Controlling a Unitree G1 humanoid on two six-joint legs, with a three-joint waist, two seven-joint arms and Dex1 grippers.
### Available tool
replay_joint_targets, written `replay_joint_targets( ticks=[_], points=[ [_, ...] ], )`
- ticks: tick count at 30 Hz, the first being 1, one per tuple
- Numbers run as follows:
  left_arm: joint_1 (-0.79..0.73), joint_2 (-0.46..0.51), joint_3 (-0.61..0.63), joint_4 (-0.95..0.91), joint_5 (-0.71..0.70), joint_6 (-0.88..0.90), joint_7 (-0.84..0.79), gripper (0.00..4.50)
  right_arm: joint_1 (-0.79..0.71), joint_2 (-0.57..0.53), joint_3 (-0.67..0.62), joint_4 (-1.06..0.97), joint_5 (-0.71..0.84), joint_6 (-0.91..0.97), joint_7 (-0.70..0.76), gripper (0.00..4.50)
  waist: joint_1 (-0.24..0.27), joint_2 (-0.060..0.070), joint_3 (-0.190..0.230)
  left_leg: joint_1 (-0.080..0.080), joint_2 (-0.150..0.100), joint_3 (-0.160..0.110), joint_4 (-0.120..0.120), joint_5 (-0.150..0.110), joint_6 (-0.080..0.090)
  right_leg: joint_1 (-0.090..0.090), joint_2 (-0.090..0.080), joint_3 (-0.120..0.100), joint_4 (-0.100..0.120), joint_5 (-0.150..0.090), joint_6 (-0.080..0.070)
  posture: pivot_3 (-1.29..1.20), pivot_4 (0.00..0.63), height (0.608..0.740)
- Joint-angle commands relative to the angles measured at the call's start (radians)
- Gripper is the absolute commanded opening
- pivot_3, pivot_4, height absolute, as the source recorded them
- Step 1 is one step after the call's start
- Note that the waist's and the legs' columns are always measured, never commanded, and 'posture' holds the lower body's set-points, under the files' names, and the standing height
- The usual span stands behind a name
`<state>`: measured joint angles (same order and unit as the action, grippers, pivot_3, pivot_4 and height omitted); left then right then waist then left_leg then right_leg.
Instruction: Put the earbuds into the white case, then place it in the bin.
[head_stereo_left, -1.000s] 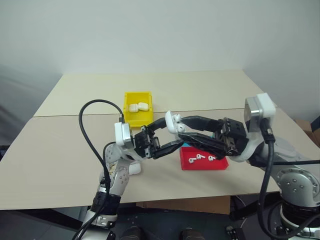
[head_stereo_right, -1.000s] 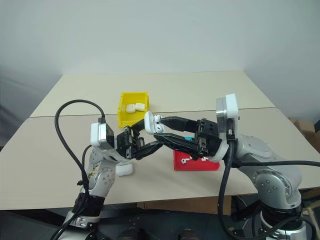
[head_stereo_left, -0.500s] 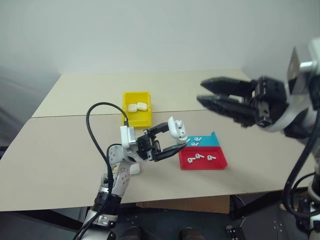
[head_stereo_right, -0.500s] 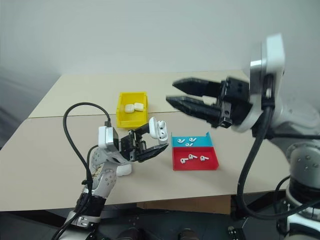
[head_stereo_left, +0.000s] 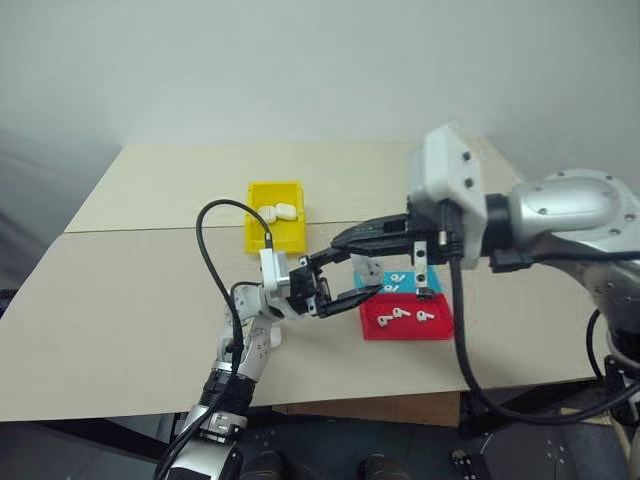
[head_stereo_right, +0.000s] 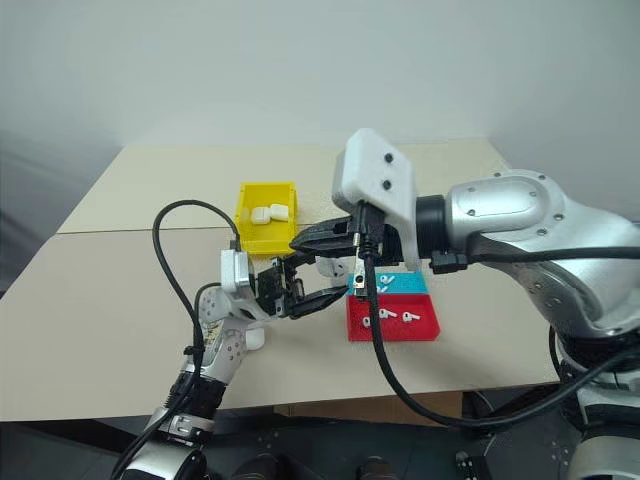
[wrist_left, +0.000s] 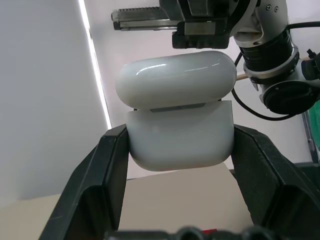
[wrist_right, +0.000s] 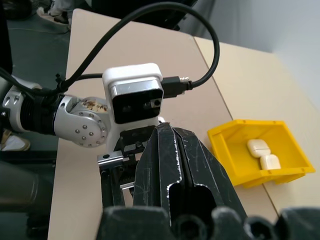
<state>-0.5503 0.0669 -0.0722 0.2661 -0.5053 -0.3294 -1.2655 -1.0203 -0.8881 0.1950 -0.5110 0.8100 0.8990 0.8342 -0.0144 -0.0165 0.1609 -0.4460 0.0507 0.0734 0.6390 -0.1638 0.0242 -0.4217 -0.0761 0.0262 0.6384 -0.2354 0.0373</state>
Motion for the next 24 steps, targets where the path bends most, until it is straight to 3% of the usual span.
replay_joint_targets(
  ticks=[1, 7, 15, 21, 23, 24],
  points=[
    [-0.024, -0.016, -0.009, -0.006, 0.007, -0.028, 0.002, 2.78, -0.044, 0.017, 0.046, 0.009, -0.086, -0.046, 0.061, 0.03, 0.000, 0.000, 0.000, 0.000, 0.000, 0.000, 0.000, 0.000, 0.000, 0.000, 0.000, 0.000, 0.000, 0.000, 0.000, 0.00, 0.150, 0.740],
    [-0.002, -0.016, -0.005, -0.042, -0.005, -0.023, 0.003, 2.78, -0.014, 0.000, 0.059, 0.016, -0.184, -0.090, 0.143, 0.03, 0.003, 0.000, 0.000, -0.001, 0.000, 0.000, 0.000, 0.000, 0.000, 0.000, 0.000, 0.000, 0.000, 0.000, 0.000, 0.00, 0.150, 0.740],
    [0.012, -0.007, 0.004, -0.064, -0.017, -0.016, 0.010, 2.78, 0.039, -0.033, -0.010, 0.011, -0.196, -0.104, 0.198, 0.03, 0.002, 0.000, 0.000, 0.000, 0.000, 0.000, 0.001, 0.000, 0.000, 0.000, 0.000, 0.000, 0.001, 0.000, 0.000, 0.00, 0.150, 0.740],
    [0.011, -0.007, 0.009, -0.054, -0.013, -0.023, 0.022, 2.78, 0.019, 0.028, -0.170, 0.071, -0.067, -0.044, 0.167, 0.03, 0.002, 0.000, 0.000, 0.000, 0.000, 0.000, 0.001, 0.000, 0.000, 0.000, 0.000, 0.000, 0.002, 0.000, 0.000, 0.00, 0.150, 0.740],
    [0.009, -0.003, 0.022, -0.069, 0.019, -0.009, 0.100, 2.78, 0.031, 0.031, -0.244, 0.100, -0.048, -0.049, 0.141, 0.03, 0.003, 0.000, 0.000, 0.000, 0.000, 0.000, 0.001, 0.000, 0.000, 0.000, 0.000, 0.000, 0.001, 0.000, 0.000, 0.00, 0.150, 0.740],
    [-0.010, -0.016, 0.044, -0.089, 0.063, 0.011, 0.221, 2.78, 0.035, 0.048, -0.311, 0.119, -0.009, -0.031, 0.092, 0.03, 0.004, 0.000, 0.000, 0.000, 0.000, 0.000, 0.001, 0.000, 0.000, 0.000, 0.000, 0.000, 0.001, 0.000, 0.000, 0.00, 0.150, 0.740]
  ],
)
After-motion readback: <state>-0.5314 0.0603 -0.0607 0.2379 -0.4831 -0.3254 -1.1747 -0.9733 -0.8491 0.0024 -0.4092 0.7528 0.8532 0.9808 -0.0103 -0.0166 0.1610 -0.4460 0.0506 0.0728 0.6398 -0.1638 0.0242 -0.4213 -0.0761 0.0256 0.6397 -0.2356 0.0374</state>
